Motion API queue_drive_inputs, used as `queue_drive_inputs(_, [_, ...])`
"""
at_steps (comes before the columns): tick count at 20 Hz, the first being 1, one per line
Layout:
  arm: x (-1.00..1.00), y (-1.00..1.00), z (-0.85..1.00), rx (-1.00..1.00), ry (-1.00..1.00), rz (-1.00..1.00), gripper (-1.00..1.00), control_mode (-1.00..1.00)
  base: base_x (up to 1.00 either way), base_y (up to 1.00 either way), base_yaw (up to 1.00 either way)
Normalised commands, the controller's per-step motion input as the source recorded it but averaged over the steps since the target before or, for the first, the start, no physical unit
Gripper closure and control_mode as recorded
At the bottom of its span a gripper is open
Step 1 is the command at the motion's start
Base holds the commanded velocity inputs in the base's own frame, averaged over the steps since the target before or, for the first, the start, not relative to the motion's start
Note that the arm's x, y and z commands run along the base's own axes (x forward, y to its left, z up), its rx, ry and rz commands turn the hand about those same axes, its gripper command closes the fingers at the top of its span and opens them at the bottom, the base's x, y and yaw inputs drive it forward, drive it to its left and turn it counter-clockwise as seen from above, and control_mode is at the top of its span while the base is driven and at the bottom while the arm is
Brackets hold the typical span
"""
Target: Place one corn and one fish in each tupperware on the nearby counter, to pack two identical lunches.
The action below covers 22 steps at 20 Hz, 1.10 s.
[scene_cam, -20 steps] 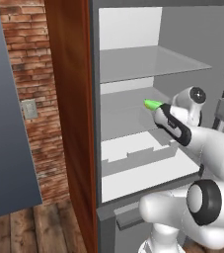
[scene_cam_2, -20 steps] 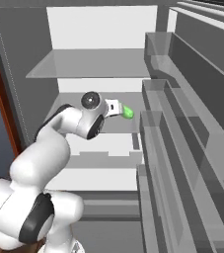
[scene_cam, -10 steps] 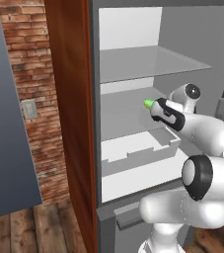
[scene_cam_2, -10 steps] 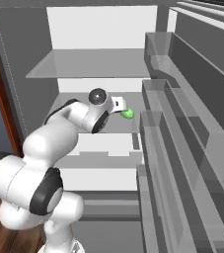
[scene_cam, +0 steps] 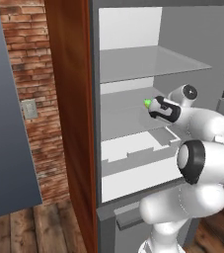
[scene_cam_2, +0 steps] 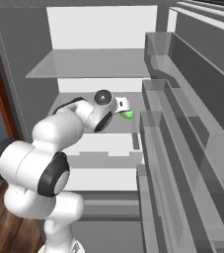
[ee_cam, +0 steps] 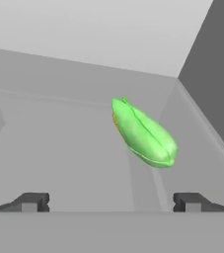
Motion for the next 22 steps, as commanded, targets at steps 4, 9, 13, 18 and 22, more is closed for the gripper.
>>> queue_drive_inputs(4, [0.26, -0.17, 0.00, 0.00, 0.00, 0.03, -1.00, -1.00, 0.00, 0.00, 0.00])
queue_drive_inputs(9, [0.26, -0.17, -0.02, 0.00, 0.01, 0.03, -1.00, -1.00, 0.00, 0.00, 0.00])
queue_drive_inputs(13, [0.36, -0.08, -0.19, 0.00, 0.03, 0.04, -1.00, -1.00, 0.00, 0.00, 0.00])
queue_drive_inputs(18, [0.43, -0.06, -0.23, 0.00, 0.07, 0.05, -1.00, -1.00, 0.00, 0.00, 0.00])
queue_drive_inputs(22, [0.44, -0.14, -0.09, 0.00, 0.12, 0.06, -1.00, -1.00, 0.00, 0.00, 0.00])
